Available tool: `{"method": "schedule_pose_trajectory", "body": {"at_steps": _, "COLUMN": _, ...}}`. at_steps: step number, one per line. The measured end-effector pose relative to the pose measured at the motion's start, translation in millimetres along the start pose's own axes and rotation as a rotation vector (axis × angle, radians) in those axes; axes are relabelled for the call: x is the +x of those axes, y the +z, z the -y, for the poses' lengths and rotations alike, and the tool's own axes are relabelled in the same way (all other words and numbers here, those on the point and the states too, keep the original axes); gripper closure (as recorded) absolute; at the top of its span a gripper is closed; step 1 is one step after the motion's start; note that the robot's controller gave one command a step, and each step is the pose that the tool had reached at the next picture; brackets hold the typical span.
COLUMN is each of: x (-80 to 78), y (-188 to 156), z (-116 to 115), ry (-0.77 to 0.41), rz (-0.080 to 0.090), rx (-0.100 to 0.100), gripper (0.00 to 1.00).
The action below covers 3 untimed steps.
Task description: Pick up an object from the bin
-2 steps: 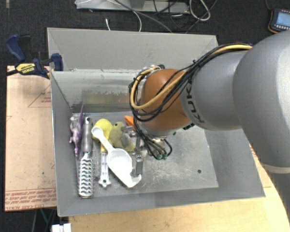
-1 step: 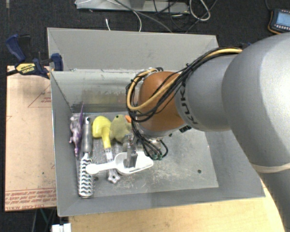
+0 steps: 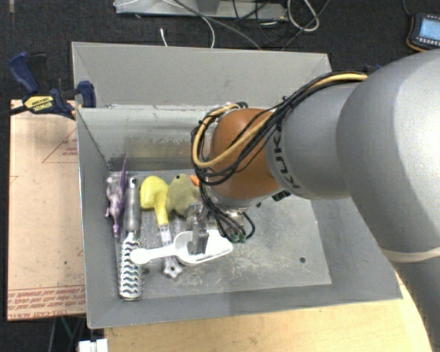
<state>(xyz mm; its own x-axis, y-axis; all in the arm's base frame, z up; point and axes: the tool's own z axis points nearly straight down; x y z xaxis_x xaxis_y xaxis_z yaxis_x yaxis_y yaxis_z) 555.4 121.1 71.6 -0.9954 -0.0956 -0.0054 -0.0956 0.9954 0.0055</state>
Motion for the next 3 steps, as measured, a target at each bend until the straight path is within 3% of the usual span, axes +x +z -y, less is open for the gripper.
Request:
{"method": "schedule_pose_trajectory", "body": {"at_steps": 1, "x": -1.7, "y": -5.8, "z": 2.1, "ry": -0.01, "rz": 0.003, "rx": -0.001, "gripper": 1.0}}
{"method": "schedule_pose_trajectory", "body": {"at_steps": 2, "x": 6.8, "y": -92.8, "z": -9.4, "ry": -0.024, "rz": 0.008, "rx": -0.002, "gripper": 1.0}}
{"method": "schedule_pose_trajectory", "body": {"at_steps": 3, "x": -3.3, "y": -56.0, "z": -1.2, "ry": -0.045, "rz": -0.007, "rx": 0.0, "gripper": 1.0}}
